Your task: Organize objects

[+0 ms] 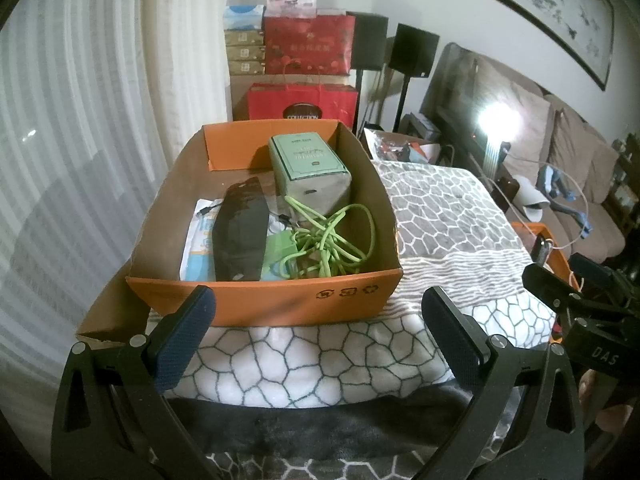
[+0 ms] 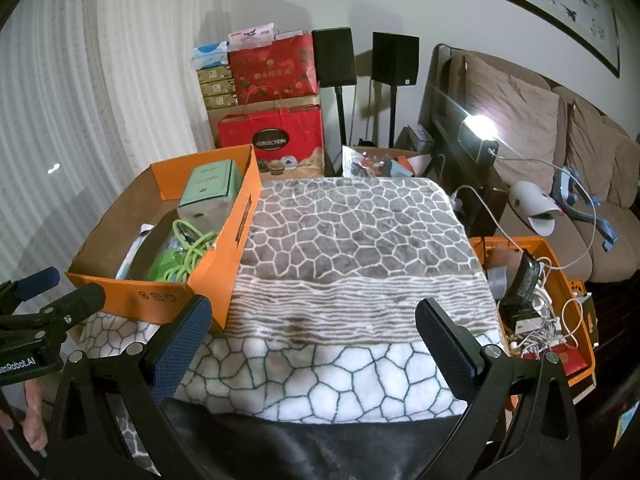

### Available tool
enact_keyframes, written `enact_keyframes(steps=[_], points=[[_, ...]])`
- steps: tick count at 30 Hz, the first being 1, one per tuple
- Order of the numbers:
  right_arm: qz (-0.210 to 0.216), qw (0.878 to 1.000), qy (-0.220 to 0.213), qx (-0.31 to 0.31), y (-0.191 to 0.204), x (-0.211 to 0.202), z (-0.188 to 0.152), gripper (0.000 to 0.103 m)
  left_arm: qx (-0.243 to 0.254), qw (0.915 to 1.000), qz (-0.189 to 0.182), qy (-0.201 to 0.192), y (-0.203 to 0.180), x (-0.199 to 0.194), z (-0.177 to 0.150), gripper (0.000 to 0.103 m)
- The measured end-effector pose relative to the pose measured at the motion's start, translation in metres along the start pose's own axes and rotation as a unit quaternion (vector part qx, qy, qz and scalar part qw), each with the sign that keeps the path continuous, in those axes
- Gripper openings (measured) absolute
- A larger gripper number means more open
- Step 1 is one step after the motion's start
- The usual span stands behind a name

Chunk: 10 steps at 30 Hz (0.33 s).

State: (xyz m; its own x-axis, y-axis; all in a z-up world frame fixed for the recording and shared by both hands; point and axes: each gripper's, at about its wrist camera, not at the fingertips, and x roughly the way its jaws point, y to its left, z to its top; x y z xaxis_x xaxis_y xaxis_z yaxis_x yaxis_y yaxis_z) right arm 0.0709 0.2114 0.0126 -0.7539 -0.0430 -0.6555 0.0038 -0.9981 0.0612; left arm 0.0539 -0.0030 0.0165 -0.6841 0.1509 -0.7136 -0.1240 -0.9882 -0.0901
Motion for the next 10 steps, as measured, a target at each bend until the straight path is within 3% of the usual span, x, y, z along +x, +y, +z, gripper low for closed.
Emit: enact_keyframes(steps=[10], points=[[0.000,1.000,0.000,0.000,-0.0001,0.0001,0.0000,0.103,0.000,1.0000,0.001,0.000,-0.0001,0.0004,-0.0013,0.103]])
